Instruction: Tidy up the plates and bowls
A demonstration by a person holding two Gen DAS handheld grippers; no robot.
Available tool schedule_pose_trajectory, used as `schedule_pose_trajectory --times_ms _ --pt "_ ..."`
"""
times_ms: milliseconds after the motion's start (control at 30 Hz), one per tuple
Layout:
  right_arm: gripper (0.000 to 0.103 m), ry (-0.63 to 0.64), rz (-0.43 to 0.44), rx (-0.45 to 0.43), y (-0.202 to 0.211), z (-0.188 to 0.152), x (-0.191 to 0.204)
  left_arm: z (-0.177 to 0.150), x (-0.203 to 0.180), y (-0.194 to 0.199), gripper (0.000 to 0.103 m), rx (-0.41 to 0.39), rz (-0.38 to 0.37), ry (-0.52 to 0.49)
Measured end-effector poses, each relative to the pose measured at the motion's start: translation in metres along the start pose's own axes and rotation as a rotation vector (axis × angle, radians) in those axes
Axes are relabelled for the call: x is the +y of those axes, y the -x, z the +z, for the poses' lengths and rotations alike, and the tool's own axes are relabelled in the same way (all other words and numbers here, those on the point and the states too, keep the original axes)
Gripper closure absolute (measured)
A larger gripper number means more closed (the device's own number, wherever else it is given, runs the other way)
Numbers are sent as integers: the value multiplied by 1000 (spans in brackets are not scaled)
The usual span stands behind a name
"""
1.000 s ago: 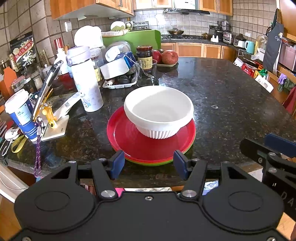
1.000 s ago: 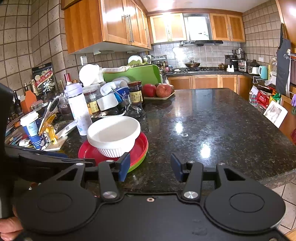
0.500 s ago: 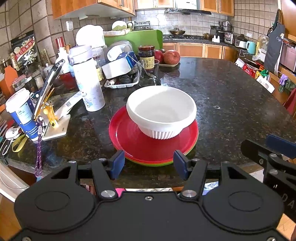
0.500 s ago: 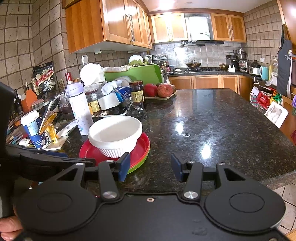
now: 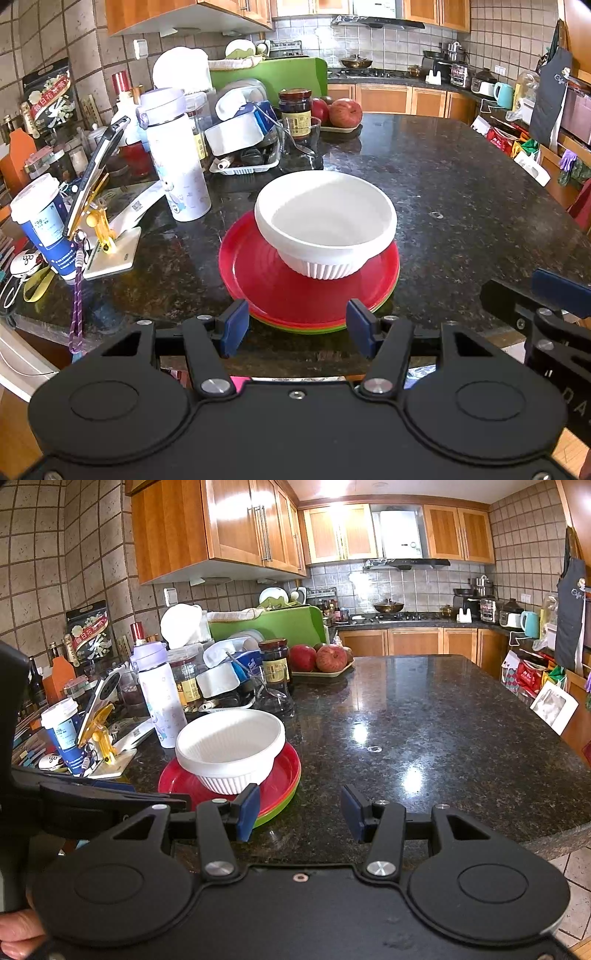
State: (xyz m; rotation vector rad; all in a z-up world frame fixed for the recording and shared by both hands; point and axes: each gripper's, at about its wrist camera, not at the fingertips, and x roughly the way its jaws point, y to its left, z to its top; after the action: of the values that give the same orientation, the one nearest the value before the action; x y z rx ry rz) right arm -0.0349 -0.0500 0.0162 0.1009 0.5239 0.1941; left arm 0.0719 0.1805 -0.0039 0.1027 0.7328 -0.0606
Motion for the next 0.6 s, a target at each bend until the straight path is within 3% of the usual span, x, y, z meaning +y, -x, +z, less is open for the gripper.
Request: schedule_pose_trajectory --times_ms 600 --pt "52 -2 4 6 -5 0 -3 1 -1 -2 41 5 0 1"
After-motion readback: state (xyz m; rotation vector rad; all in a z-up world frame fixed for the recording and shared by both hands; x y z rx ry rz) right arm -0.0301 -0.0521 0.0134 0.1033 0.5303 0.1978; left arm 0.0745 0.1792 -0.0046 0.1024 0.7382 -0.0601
